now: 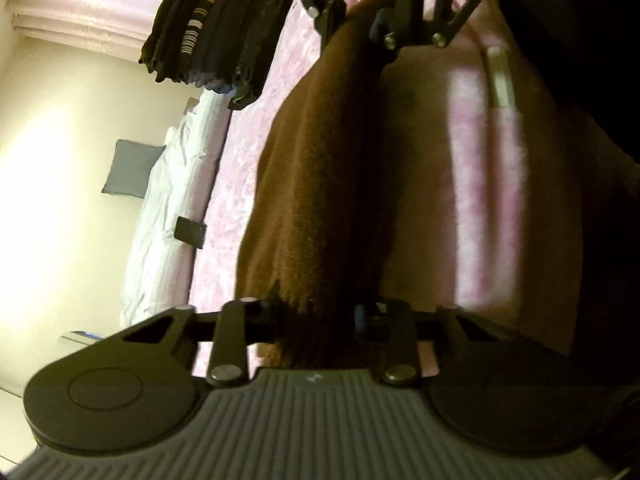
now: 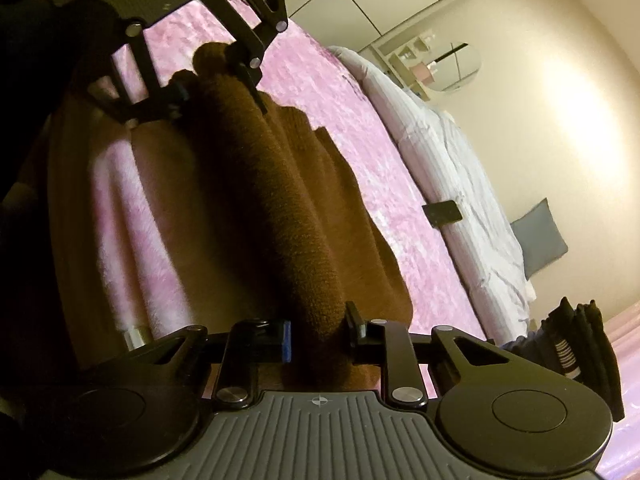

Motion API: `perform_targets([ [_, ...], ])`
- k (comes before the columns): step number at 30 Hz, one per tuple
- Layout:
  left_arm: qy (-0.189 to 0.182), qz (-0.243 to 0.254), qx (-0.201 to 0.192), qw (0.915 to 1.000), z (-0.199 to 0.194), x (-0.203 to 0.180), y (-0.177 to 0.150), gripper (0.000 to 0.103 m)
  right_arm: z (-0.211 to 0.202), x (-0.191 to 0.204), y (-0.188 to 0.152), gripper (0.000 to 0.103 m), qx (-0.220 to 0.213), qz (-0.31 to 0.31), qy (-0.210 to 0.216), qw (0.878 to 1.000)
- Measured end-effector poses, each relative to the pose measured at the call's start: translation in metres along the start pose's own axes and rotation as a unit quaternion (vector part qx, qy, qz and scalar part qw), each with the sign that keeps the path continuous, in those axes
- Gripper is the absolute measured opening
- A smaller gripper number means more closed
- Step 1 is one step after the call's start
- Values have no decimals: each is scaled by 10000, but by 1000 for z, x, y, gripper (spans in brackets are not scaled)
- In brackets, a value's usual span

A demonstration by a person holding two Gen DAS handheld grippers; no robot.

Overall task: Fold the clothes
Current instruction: 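Grasp the folded cardigan's edge with both grippers and lift it, then carry the folded cardigan with both grippers to the clothes stack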

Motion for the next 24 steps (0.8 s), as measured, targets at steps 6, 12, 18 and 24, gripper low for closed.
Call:
perform_targets([
  [6,-378,-211,-78,9990,-2,47,5,20,-12,-33,14,22,-144,153,90,9997],
  [12,-1176,-925,-162,9886,29,134,20,19,-4,-103,32,22,-337,365,265,9984],
  [18,-1681,-967,-248,9807,67,185,31,18,30,-163,37,21,-281,529,466,9971],
  [24,-2403,-1141,142,9639,54,222,58,18,27,-220,41,20,121,837,1260,9884],
])
Point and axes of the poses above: each gripper's, at about its wrist camera, not at the fingertips, and z roughly the way its jaws point, x to its left, y to its top, the point moved 7 cm from there along z, roughly the way its jaws point, and after that the axes turned 11 degrees about -z, right-handed, at the moved point
